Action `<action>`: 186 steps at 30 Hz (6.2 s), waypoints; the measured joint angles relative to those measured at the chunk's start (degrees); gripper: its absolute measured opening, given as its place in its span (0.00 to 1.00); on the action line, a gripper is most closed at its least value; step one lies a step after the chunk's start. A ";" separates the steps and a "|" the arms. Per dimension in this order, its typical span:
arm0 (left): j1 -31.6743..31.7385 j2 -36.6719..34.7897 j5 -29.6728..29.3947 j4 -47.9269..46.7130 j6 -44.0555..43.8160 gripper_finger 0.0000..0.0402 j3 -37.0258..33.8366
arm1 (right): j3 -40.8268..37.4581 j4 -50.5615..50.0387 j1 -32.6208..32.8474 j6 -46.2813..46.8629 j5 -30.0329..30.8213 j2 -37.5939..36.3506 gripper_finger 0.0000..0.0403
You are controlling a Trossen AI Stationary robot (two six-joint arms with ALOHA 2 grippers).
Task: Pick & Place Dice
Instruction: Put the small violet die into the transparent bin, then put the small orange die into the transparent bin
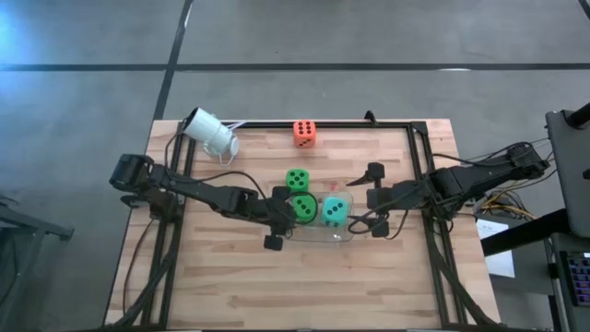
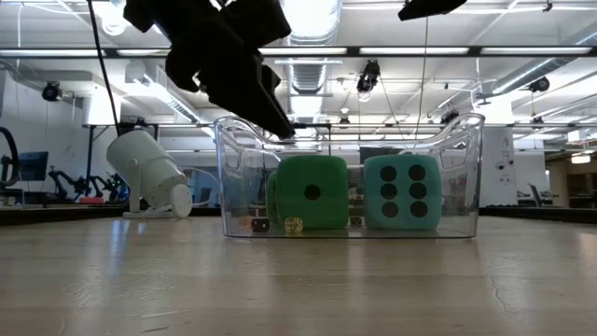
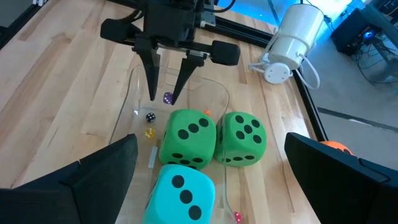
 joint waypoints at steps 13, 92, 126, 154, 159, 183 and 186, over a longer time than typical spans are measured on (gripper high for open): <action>1.89 1.32 -2.05 0.27 1.43 0.36 0.08 | 0.00 0.00 0.00 -0.44 0.01 -0.02 0.99; 11.18 -8.96 -1.45 15.91 -8.44 0.34 -22.45 | -0.26 0.01 -0.01 -4.52 0.02 -0.02 0.99; 15.49 -2.57 2.15 24.99 -1.53 0.34 -25.43 | -0.26 0.18 -0.02 -5.50 0.02 -0.02 0.99; 16.87 2.67 3.25 27.33 -3.65 0.28 -25.27 | -0.26 1.18 -0.01 -7.08 0.02 -0.02 0.99; 16.84 2.67 3.52 27.15 -3.48 0.19 -25.25 | -0.26 1.18 -0.02 -7.10 0.02 -0.02 0.99; 16.67 -16.04 -0.63 12.04 -2.98 0.16 -23.44 | -0.26 1.20 -0.02 -6.86 0.02 -0.02 0.99; 16.51 -20.73 -1.56 10.28 -3.02 0.16 -23.46 | -0.26 1.14 0.00 -6.86 0.02 -0.02 0.99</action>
